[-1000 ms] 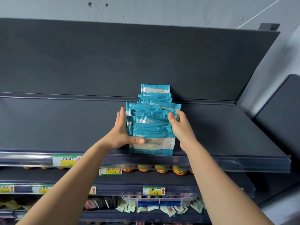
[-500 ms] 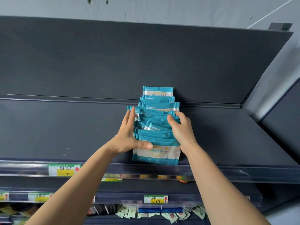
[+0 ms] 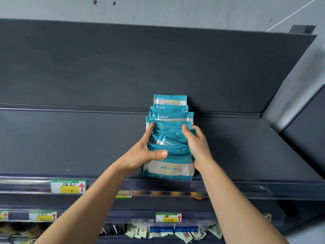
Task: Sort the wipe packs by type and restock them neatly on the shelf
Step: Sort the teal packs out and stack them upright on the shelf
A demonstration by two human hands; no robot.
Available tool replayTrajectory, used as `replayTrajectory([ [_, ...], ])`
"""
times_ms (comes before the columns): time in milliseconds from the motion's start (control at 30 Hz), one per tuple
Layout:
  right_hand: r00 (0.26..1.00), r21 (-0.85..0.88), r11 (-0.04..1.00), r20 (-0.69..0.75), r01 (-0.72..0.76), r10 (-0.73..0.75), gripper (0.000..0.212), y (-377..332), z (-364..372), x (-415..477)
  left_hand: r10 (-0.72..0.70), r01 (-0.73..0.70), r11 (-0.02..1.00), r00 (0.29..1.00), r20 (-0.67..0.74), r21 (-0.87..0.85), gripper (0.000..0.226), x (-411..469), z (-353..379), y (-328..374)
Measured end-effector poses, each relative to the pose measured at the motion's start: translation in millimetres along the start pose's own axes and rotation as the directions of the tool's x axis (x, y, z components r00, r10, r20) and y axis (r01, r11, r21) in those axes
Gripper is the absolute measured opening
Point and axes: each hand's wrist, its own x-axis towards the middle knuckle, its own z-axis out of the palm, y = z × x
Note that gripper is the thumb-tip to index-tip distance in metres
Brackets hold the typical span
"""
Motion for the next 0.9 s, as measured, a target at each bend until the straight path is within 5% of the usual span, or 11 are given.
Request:
replayTrajectory([
  [167, 0.999, -0.046, 0.998, -0.015, 0.033, -0.034, 0.043, 2, 0, 5, -0.032, 0.035, 0.994, 0.999, -0.026, 0.103, 0.138, 0, -6, 6],
  [300, 0.998, -0.176, 0.983, -0.016, 0.050, -0.054, 0.071, -11, -3, 7, 0.018, 0.015, 0.993, 0.962, -0.274, 0.118, 0.099, 12, -8, 7],
  [467, 0.997, -0.280, 0.958, 0.070, 0.064, -0.046, 0.040, -20, -2, 6, -0.136, 0.122, 0.989, 0.972, -0.194, -0.085, 0.105, 33, -12, -4],
  [733, 0.987, -0.439, 0.898, 0.146, 0.005, 0.065, 0.063, -26, -4, 13, -0.139, 0.109, 0.979, 0.975, -0.174, -0.170, 0.067, 28, 2, 15],
  [833, 0.990, -0.488, 0.862, 0.061, 0.139, -0.126, 0.052, -19, -3, 22, -0.052, 0.027, 0.995, 0.962, -0.267, -0.096, 0.065, 30, -7, 11],
  [900, 0.953, -0.509, 0.805, 0.144, 0.303, -0.267, 0.054, -17, 0, 28, 0.075, -0.029, 0.990, 0.939, -0.335, 0.141, 0.068, 36, -15, 9],
])
